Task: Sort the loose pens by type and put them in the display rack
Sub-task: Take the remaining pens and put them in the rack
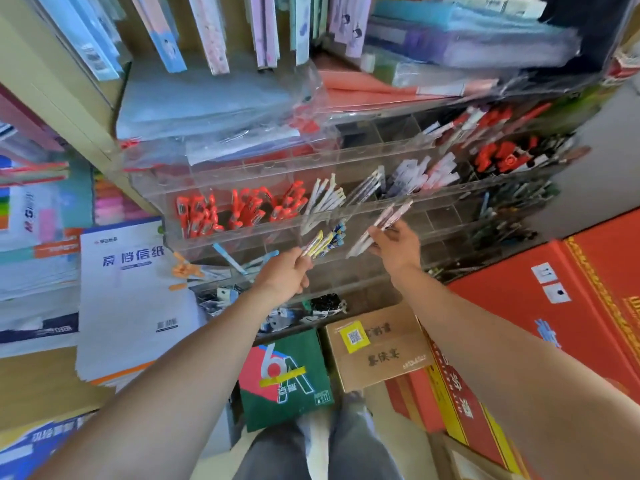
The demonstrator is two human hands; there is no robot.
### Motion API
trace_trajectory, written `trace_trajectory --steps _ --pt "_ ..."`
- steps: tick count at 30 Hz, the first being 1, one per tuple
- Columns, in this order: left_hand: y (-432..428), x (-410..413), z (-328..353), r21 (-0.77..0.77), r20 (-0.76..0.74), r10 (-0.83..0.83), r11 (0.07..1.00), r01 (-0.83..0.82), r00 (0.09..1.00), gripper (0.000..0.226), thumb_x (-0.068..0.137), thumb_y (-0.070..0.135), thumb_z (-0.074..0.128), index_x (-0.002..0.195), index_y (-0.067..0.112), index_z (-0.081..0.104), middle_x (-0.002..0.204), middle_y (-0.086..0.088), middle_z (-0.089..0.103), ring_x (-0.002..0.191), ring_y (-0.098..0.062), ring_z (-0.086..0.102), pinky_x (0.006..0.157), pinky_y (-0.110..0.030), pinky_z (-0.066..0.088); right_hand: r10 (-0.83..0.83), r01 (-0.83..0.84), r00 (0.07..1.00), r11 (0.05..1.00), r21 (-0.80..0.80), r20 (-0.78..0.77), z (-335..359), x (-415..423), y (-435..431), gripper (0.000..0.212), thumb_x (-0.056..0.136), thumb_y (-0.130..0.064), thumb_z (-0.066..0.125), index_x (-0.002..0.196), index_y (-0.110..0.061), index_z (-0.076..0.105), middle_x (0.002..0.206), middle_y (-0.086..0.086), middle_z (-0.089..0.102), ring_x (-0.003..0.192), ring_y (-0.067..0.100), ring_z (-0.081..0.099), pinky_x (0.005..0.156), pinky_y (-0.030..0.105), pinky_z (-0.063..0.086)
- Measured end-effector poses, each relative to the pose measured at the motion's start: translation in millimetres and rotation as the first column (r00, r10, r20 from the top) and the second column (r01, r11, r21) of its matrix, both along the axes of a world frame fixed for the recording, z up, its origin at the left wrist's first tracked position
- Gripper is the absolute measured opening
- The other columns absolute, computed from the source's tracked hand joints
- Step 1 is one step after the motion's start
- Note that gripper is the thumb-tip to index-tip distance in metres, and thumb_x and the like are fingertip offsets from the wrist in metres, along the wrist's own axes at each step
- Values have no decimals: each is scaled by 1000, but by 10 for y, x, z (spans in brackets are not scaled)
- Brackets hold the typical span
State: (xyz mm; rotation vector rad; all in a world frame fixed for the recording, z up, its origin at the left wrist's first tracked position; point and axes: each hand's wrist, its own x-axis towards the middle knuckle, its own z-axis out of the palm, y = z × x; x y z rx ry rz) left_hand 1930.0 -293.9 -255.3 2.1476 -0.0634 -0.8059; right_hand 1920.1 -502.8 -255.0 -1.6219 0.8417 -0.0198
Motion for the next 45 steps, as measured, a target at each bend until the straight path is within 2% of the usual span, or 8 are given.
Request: trace_trajectory --steps 5,13,21,28,33,36,40,45 --pt "-105 66 -54 26 -8 67 997 -66 998 30 103 32 38 113 9 54 73 0 66 63 -18 62 70 -39 53 -18 18 1000 997 -68 5 -187 289 -169 21 85 -16 71 103 -9 63 90 13 69 93 34 67 89 52 53" --pt "-327 18 -164 -21 -80 254 966 -257 964 35 102 26 43 132 10 49 75 1 64 66 -16 63 70 -36 58 59 -61 997 997 -51 -49 -537 381 -227 22 85 -7 69 100 7 62 94 26 68 79 26 62 85 45 52" --pt "-446 -27 -118 -71 -89 290 953 -296 953 33 102 23 42 129 7 52 73 3 60 57 -8 58 50 -13 47 157 -192 959 972 -134 -234 -753 440 -371 25 80 -21 76 63 -16 58 85 17 70 77 25 63 77 38 50" --pt "-516 -20 -87 -83 -153 294 947 -309 943 39 103 25 40 137 7 46 73 6 56 56 -7 54 48 -14 44 187 -194 956 981 -11 -224 -759 447 -417 29 79 -7 75 105 -10 62 106 14 68 97 31 66 90 47 54" --pt "-593 -41 -33 -100 -178 258 955 -278 950 27 103 22 38 120 5 52 74 4 53 52 -8 49 42 -13 39 98 -107 991 989 -104 -88 -480 299 -405 32 82 -19 74 101 -16 49 81 -2 53 73 16 54 79 39 49" --pt "-670 -38 -21 -115 -203 212 964 -239 956 23 103 23 38 107 6 53 69 -2 53 49 -8 48 42 -15 39 255 -251 966 962 110 -33 -210 140 -371 17 88 -33 66 92 -17 60 73 -3 57 61 8 49 60 26 44" --pt "-829 -45 -30 -136 -214 118 979 -150 970 23 103 26 38 99 8 52 66 -6 57 52 -15 52 52 -26 46 467 -418 884 789 450 2 10 16 -318 6 91 -22 62 87 -18 64 72 -3 58 62 8 52 63 21 43" --pt "-979 -58 0 -75 -136 1 997 -11 991 29 102 31 38 114 8 52 97 -5 64 83 -18 65 83 -38 52 414 -392 909 811 434 48 11 -43 -387 8 91 -9 61 85 -12 66 70 -2 63 63 7 56 64 19 49"
